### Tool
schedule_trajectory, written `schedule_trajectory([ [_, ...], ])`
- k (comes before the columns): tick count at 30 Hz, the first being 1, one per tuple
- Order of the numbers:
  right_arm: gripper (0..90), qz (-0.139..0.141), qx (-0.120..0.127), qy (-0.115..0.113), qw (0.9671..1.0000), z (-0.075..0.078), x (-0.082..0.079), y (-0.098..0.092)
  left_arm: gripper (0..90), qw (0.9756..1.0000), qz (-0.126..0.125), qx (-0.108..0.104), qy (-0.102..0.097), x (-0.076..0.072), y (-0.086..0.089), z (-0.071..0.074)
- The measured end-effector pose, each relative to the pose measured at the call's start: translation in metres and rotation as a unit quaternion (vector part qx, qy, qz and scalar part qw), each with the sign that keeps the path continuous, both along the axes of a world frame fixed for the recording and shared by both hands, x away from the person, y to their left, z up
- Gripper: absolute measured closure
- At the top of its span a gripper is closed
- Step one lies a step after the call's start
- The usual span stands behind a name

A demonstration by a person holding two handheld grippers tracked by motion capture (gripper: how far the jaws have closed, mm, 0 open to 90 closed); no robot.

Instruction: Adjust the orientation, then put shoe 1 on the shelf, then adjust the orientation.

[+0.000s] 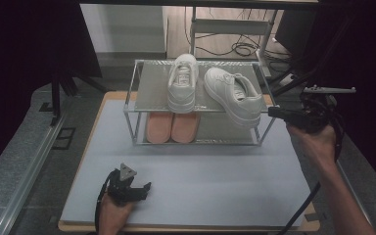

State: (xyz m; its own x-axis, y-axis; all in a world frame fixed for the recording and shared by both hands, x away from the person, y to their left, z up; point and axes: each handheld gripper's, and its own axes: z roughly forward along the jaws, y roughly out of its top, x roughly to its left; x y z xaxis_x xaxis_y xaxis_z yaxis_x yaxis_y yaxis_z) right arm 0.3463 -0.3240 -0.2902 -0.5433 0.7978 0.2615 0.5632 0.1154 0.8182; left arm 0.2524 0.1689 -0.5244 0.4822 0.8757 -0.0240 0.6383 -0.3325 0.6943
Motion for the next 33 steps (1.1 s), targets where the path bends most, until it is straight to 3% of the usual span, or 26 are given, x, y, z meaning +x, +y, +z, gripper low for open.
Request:
schedule_trajectory([
  [11,87.5,0.03,-0.015,0.003,0.9994,-0.015,0.0,0.014,13.3,1.0,0.0,0.0,0.0,0.0,0.0,0.0],
  [22,88.0,0.033,0.005,0.001,0.9995,-0.017,0.002,0.013,13.3,1.0,0.0,0.0,0.0,0.0,0.0,0.0],
  [33,87.0,0.045,0.018,0.004,0.9988,-0.021,0.01,0.024,13.3,1.0,0.0,0.0,0.0,0.0,0.0,0.0],
])
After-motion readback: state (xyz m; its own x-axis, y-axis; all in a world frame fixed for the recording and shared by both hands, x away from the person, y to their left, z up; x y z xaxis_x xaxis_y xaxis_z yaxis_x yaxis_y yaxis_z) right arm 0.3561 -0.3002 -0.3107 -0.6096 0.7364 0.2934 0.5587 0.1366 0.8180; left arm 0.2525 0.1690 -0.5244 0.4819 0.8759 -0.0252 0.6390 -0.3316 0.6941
